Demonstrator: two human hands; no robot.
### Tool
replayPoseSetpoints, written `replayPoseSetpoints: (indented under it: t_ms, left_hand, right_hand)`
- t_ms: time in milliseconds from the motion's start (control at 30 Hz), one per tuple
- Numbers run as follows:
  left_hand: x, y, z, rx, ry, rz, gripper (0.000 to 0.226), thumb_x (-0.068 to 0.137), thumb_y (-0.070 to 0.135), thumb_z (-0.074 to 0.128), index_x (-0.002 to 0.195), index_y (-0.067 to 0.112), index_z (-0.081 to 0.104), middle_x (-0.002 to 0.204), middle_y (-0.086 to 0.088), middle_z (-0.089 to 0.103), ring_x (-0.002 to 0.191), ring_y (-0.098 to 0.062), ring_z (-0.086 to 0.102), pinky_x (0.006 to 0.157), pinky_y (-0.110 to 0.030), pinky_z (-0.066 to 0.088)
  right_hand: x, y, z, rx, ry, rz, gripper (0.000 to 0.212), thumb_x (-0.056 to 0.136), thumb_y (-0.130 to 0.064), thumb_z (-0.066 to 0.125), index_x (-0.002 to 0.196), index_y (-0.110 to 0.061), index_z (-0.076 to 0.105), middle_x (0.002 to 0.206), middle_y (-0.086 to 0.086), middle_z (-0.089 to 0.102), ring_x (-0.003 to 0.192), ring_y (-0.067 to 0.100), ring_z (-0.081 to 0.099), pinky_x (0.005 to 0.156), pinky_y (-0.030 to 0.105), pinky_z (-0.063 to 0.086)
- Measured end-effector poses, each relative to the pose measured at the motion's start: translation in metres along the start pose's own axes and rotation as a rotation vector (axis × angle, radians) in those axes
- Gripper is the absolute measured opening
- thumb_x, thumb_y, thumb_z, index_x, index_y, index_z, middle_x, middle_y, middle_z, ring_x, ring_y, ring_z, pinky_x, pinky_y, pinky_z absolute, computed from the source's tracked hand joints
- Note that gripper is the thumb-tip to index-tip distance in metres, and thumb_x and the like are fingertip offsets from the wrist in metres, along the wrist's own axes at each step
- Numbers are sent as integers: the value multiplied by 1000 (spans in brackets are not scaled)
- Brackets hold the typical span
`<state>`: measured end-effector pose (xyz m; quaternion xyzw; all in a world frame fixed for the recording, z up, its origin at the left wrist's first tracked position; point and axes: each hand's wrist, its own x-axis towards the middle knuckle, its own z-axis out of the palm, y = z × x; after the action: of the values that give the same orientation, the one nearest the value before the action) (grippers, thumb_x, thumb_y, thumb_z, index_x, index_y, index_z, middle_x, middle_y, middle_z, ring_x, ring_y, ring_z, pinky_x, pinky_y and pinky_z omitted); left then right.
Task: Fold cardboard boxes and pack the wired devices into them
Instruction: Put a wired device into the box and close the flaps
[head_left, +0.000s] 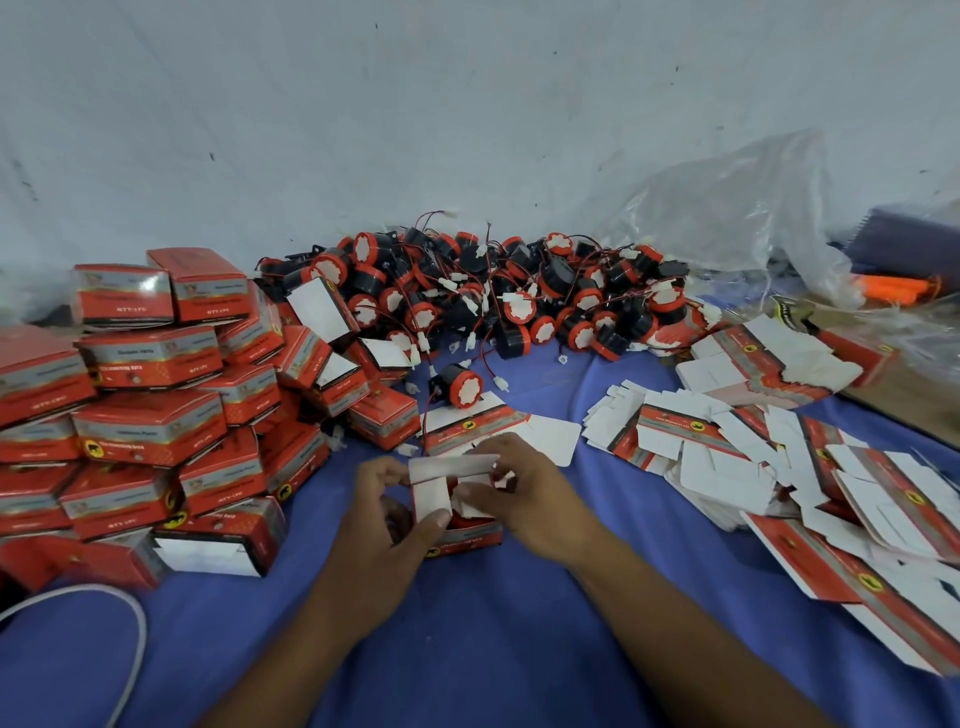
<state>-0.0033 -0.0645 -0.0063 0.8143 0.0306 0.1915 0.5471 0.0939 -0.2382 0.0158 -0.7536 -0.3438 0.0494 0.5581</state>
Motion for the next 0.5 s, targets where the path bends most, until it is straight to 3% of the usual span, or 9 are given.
replayPoseSetpoints:
  t_ms: [67, 133, 167, 233, 300, 400, 500]
  left_hand:
    - [0, -2, -1, -41, -6, -1, 51, 83, 42, 72, 125, 43, 42, 107, 8, 59, 85, -14, 64, 71, -32, 54]
    - [1, -4, -3, 11, -37, 38, 38, 88, 34, 68, 123, 38, 52, 98, 7, 59, 74, -6, 61, 65, -19, 48]
    - [2, -4, -4, 27, -42, 39, 29, 91, 26, 68, 116, 38, 58, 92, 5, 59, 69, -6, 59, 62, -18, 46]
    - [4, -3, -4, 54, -24, 50, 33, 90, 10, 69, 101, 41, 63, 95, 7, 59, 68, -8, 59, 61, -21, 46]
    - [4, -2, -4, 61, -43, 67, 36, 89, 7, 69, 97, 43, 66, 103, 17, 58, 70, -10, 60, 62, -22, 48]
    - [2, -3, -6, 46, -70, 54, 32, 90, 9, 69, 109, 35, 64, 116, 16, 56, 79, -14, 62, 68, -26, 51]
    - [-1, -6, -8, 51, -93, 72, 38, 88, 14, 72, 120, 31, 59, 128, 17, 51, 93, -12, 61, 74, -25, 53]
  right_hand:
    - [0, 3, -6, -101, -53, -53, 17, 90, -25, 74, 102, -38, 72, 103, -9, 64, 94, 10, 60, 78, 26, 48]
    - [-3, 5, -11, -126, -166, -72, 28, 91, -36, 71, 116, -23, 71, 107, -4, 64, 98, 14, 61, 84, 33, 52]
    - [-6, 7, -13, -136, -208, -57, 40, 92, -44, 67, 126, -22, 68, 113, -5, 62, 105, 13, 61, 90, 32, 52]
    - [-10, 10, -17, -168, -238, -32, 56, 93, -57, 57, 137, -23, 61, 127, -11, 57, 119, 8, 55, 99, 26, 49]
    - [-10, 12, -17, -174, -253, -39, 53, 94, -53, 59, 139, -24, 59, 132, -11, 54, 124, 8, 53, 102, 29, 49]
    - [-9, 10, -13, -152, -236, -88, 49, 93, -43, 69, 137, -24, 59, 127, -10, 58, 120, 12, 57, 99, 32, 52]
    - [-8, 10, -14, -156, -191, -112, 47, 92, -47, 69, 133, -25, 61, 118, -13, 64, 112, 13, 62, 94, 32, 54]
